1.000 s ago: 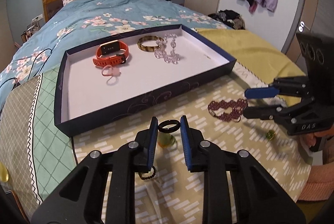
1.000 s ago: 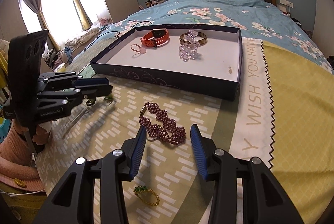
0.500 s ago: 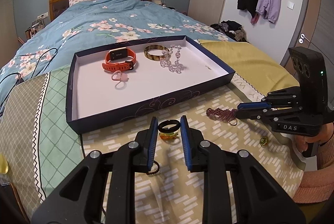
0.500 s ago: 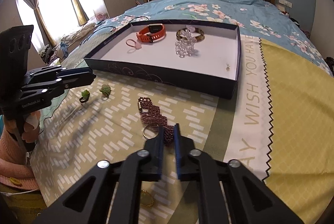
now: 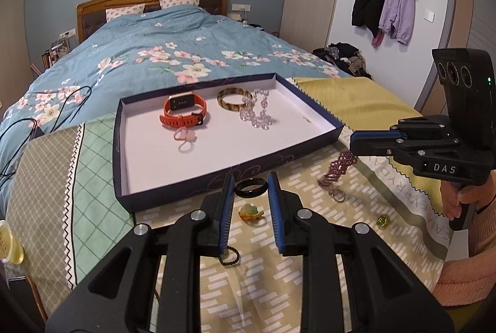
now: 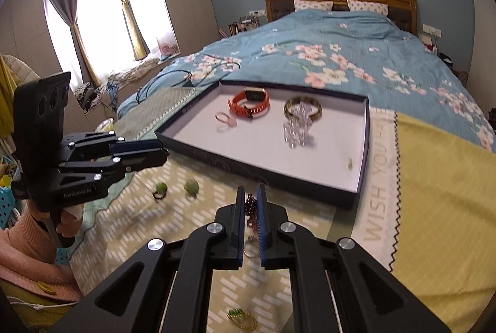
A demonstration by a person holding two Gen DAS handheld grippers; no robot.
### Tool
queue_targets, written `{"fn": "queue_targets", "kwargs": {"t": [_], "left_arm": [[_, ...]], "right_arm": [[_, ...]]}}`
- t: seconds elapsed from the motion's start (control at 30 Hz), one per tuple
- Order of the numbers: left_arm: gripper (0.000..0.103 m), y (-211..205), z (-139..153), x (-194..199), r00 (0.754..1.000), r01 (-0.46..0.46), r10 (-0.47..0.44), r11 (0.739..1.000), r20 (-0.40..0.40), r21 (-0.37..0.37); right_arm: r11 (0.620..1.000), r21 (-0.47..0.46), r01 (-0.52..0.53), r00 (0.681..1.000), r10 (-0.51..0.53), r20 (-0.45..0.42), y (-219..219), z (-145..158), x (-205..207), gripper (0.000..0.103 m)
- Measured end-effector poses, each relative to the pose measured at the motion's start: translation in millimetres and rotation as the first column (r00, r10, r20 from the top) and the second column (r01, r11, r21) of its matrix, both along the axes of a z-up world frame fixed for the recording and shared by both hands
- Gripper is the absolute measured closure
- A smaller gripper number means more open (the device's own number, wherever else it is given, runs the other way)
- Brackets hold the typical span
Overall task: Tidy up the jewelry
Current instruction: 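Carry the black ring in the left tool while the right tool carries the red bracelet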
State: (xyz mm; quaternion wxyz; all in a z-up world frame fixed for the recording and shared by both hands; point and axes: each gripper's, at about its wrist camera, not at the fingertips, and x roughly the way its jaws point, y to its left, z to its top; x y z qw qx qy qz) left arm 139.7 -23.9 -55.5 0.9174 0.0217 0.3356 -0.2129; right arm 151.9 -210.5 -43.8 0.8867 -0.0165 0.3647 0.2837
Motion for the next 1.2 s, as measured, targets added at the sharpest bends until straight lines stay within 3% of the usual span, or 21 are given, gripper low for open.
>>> {"fn": "queue_targets", "kwargs": {"t": [0.47,1.2], "left_arm": [[0.081,-3.1,15.9,-7.9,0.998,-0.008,0.007,1.000,0.057,0.006],[0.081,-2.6,22.0,5.0,0.996,-0.047,0.046,0.999,0.075,0.010]], "right_arm": [[1.000,0.026,0.004,0.998,-0.006,0.064,-0.1,23.1,0.3,0.097],[0.999,0.049,-0.009,0.995,0.004,0.104,9.9,38.8,18.8,0.097]]}}
